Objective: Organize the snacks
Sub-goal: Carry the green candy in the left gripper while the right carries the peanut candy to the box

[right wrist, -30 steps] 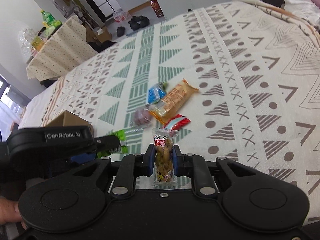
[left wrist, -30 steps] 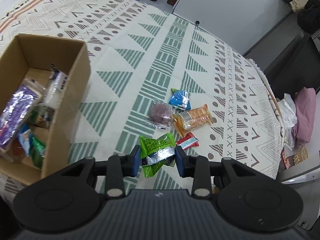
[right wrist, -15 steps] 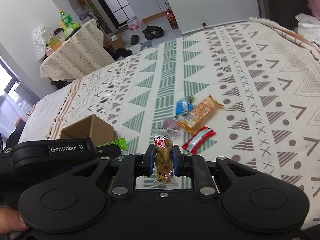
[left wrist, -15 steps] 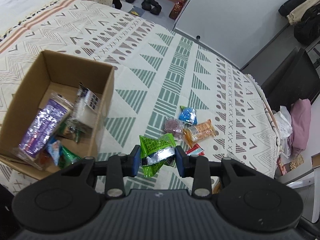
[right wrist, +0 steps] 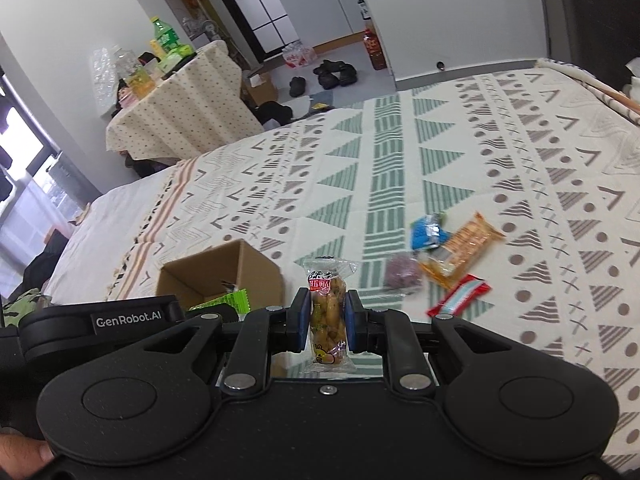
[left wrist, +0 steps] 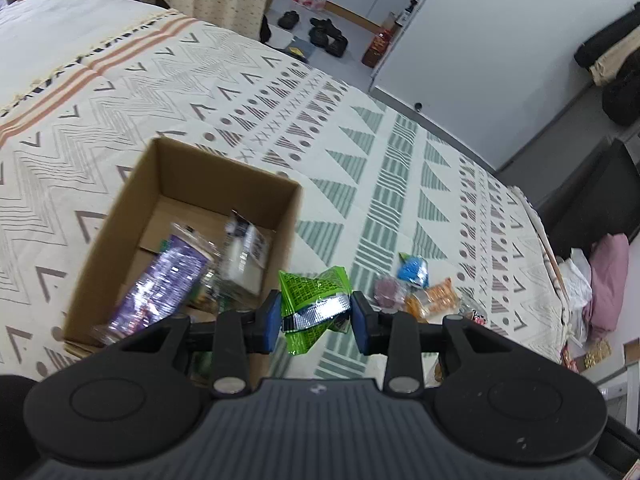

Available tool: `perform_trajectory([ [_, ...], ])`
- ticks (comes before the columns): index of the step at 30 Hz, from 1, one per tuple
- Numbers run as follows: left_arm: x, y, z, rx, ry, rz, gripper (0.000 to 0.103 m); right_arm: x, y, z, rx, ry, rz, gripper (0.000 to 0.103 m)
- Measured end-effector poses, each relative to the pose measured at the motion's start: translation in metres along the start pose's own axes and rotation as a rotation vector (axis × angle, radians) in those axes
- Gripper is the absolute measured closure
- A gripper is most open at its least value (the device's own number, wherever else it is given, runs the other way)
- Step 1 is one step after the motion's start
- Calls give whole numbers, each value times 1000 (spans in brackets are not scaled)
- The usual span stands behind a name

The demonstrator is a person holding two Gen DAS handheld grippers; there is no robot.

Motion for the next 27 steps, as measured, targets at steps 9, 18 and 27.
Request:
perform_trajectory([
  [9, -35, -23, -13, 35, -23, -51, 68, -40, -7, 9, 2, -37, -35, 85],
  [18, -72, -49, -17, 62, -49, -111, 68, -81, -14, 28, -8, -75, -64, 85],
  [27, -97, -67, -6, 51, -58, -151, 68, -110, -18, 50, -34, -90, -73, 85],
])
Point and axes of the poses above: each gripper's, at about its wrist camera, not at the fingertips, and z roughly the way its jaws point, x to its right, y to its underside, the point moved 4 cm from there along z, roughly the way its jaws point, and after that the axes turned 6 degrees about y, right-handed, at the moved point
